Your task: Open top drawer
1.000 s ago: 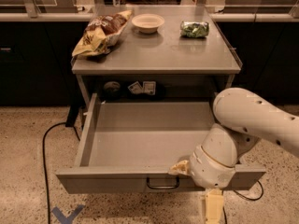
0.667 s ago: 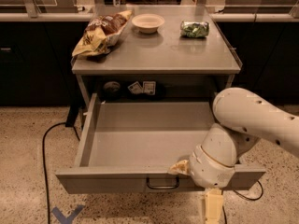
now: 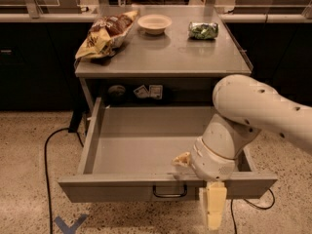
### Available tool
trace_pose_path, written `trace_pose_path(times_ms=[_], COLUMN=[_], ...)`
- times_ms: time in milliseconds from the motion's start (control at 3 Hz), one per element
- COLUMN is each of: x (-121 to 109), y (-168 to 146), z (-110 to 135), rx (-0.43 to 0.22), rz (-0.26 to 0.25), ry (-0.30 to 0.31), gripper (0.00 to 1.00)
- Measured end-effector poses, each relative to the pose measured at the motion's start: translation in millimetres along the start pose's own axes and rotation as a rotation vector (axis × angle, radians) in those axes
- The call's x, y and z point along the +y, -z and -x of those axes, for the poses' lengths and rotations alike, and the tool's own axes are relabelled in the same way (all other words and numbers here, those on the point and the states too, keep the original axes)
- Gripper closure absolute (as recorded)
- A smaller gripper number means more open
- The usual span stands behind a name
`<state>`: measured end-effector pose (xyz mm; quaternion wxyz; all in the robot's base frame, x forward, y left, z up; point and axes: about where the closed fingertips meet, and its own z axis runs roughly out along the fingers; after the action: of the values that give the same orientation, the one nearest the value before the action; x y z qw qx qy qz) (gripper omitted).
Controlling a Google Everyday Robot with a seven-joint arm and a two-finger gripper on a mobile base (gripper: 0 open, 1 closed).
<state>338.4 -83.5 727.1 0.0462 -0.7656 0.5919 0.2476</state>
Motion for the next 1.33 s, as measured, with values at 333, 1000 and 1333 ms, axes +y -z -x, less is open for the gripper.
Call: trace_pose_path(times_ms=[333,1000,1333], x=[-14.8,-17.4,-9.7], y=[2.4,-34.4,-40.1], z=[-14.4,-41.5,-40.5], rx=[0.001,-0.051,-0.067], rz=[-0.003,0.114,0.146], ry=[-0.032,-0.101,-0.105], gripper=[0.0,0.0,0.0])
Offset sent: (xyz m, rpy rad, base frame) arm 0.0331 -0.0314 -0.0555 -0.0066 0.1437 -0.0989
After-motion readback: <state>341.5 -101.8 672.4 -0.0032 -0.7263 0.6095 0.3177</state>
